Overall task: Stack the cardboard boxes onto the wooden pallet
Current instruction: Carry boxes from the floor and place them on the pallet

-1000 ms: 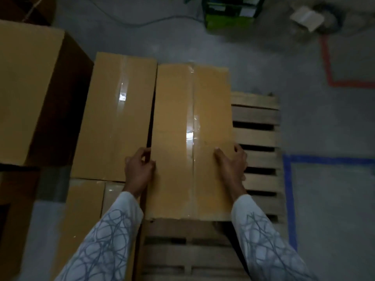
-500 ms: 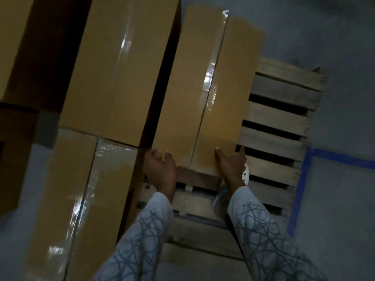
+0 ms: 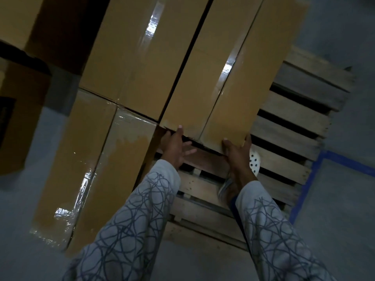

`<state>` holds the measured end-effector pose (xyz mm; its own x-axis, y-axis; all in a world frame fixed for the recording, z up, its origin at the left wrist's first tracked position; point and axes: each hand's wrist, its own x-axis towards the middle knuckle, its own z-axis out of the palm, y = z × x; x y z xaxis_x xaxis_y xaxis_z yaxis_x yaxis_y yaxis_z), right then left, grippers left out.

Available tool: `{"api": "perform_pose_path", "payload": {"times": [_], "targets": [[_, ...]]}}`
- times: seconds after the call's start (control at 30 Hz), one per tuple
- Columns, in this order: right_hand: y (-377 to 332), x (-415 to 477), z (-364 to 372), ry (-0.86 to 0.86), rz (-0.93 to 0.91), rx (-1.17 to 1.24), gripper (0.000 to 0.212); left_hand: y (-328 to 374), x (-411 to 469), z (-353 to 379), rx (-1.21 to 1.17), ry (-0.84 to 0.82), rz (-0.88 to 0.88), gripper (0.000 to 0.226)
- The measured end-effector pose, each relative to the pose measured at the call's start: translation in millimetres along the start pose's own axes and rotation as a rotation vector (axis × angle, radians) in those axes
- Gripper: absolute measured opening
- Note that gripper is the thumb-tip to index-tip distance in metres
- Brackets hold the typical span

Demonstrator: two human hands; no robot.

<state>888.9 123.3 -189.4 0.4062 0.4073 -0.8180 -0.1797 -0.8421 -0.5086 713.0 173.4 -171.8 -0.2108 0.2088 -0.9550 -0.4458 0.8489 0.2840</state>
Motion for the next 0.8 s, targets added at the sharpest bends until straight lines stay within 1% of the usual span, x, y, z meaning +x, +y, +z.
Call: {"api": "perform_pose_path", "payload": {"times": [0.07,0.3,0.5,0.73,0.8], "targets": [[-1,2,4,-0.018,-0.004,0.012,0.111,3,-2,2,0.023,0.01,-0.005,0.071],[-8,8,9,-0.011,-0.017,0.006,0.108,8,-4,4,0.041,0.041,-0.007,0.073],[-5,13,13,0.009,-0.026,-0.02,0.113,11,-3,6,0.066,0.054,-0.001,0.072],[-6,21,12,0.018,-0.039,-0.019,0.106,12,0,8,0.091,0.039,0.012,0.072],[-7,21,13,0.027,-0.029,-0.032,0.11,13,0,8,0.101,0.035,0.017,0.071]]}}
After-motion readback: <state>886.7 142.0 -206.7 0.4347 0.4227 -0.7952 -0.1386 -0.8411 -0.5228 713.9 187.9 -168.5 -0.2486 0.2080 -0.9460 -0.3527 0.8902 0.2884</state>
